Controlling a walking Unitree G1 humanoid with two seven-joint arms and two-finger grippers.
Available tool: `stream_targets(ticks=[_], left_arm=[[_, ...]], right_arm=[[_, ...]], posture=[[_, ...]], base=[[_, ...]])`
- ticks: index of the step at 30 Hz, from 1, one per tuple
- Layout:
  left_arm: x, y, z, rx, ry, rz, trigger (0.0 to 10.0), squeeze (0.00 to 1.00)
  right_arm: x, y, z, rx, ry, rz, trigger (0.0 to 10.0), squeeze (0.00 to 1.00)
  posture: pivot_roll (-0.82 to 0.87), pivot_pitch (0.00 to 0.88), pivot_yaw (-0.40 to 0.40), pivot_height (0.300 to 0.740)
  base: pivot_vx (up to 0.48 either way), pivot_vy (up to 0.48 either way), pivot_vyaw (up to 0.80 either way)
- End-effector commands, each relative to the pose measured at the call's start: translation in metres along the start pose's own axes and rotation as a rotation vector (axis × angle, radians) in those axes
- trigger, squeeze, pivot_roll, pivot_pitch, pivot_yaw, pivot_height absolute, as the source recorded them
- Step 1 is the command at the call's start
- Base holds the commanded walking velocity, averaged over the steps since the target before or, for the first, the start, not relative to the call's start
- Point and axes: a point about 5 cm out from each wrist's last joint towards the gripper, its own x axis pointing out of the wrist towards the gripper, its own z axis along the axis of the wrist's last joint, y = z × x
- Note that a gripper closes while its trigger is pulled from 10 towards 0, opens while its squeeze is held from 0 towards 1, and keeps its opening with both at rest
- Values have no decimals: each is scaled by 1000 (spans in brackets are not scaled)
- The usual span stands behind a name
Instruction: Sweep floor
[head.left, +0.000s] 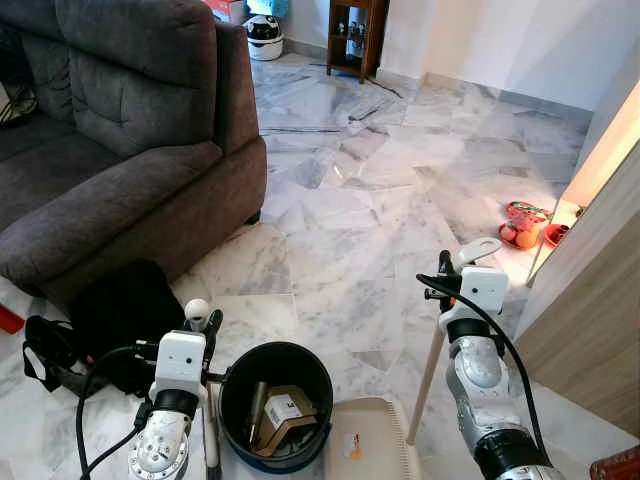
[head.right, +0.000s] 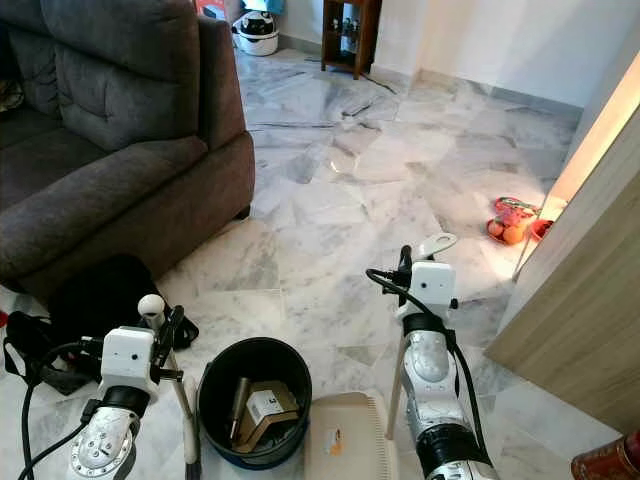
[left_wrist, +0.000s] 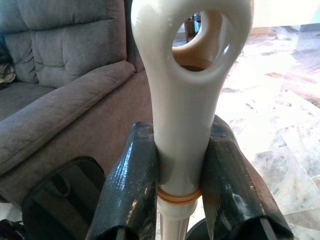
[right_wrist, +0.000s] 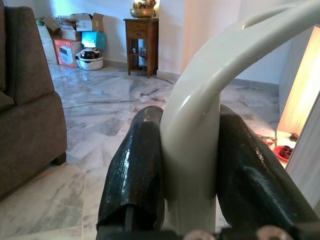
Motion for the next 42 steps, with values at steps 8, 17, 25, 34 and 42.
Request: stream_targets(ticks=[8, 17, 25, 34, 42], left_arm=[[5, 1, 10, 7, -41, -1, 10000, 0], [5, 2, 10, 7, -41, 1, 10000, 0], [5, 3, 10, 9, -40, -1, 10000, 0], [4, 2, 9, 10, -42, -2, 10000, 0], [3, 1, 9, 17, -42, -17, 10000, 0]], right_arm=[[5, 5, 7, 22, -36, 7, 10000, 0], [5, 4, 7, 21, -40, 3, 10000, 0], [3, 5, 6, 23, -36, 7, 10000, 0], [3, 6, 6, 25, -37, 11, 10000, 0], [3, 6, 5, 32, -33, 6, 10000, 0]], posture=[[164, 81, 2, 740], [164, 91, 6, 740], [168, 77, 5, 740], [173, 64, 2, 740], [177, 47, 4, 740]], base=[[0, 0, 0], [0, 0, 0], [0, 0, 0], [0, 0, 0], [-32, 0, 0]])
